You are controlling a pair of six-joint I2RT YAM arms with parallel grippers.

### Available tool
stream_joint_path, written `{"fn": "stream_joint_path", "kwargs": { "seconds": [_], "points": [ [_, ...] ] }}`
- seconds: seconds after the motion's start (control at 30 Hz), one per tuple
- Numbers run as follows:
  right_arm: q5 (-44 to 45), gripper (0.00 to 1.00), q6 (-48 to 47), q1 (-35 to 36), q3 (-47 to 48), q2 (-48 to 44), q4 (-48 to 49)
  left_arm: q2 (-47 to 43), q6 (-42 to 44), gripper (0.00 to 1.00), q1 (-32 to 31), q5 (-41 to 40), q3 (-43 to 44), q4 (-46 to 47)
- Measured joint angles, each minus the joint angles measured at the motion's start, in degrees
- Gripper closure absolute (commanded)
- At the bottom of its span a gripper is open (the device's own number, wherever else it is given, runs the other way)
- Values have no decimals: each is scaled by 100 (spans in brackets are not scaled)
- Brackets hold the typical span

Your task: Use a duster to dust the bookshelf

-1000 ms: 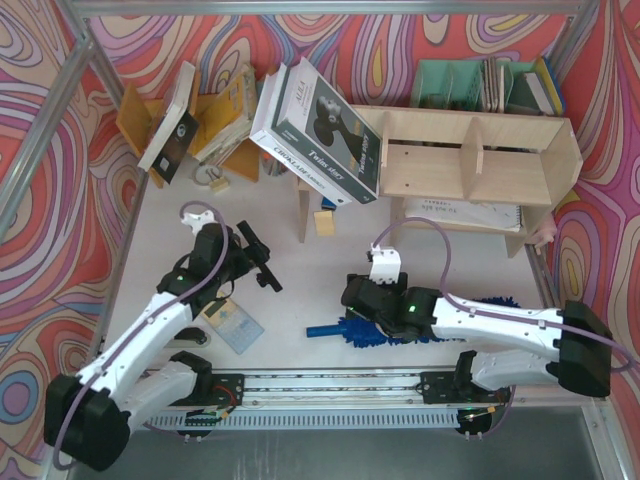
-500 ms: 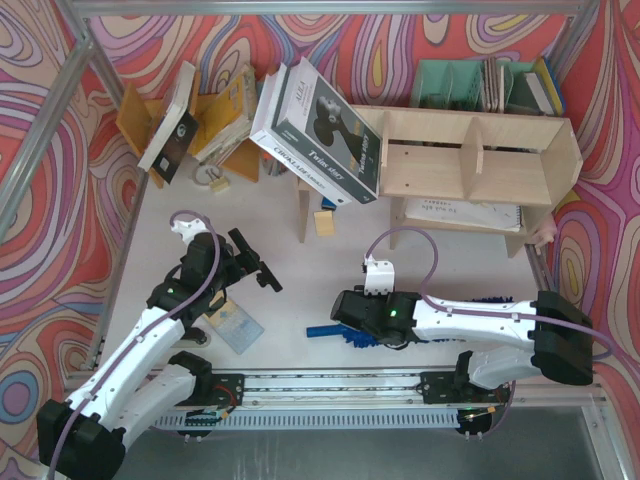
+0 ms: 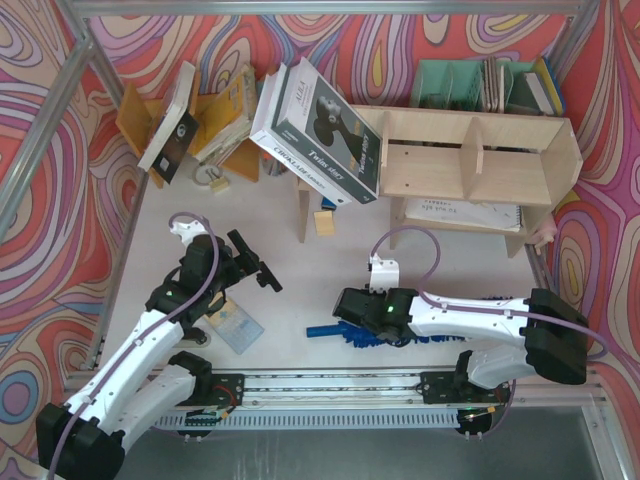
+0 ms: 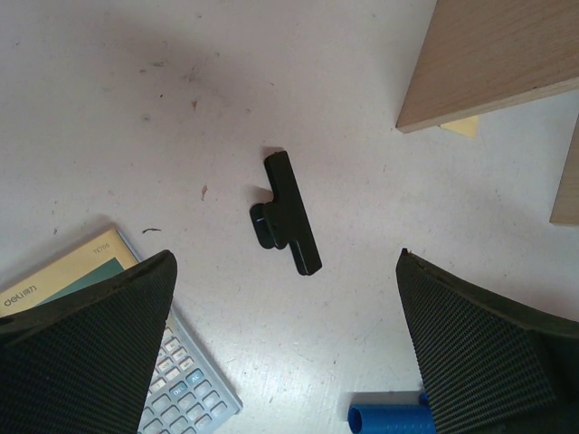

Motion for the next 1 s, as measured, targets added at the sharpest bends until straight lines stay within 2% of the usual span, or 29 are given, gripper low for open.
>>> {"fn": "stream_joint_path", "kwargs": {
  "seconds": [0.63,0.77,1.0],
  "points": [
    [-79,73,-87,-166,-166,0,192,37,-2,2,0,2,-61,13],
    [-118,69,-151,-168,-166,42,269,37,-2,2,0,2,-96,9],
    [-144,70,-188,-168,-170,136,315,7,-2,2,0,0,-173,20]
  ]
}}
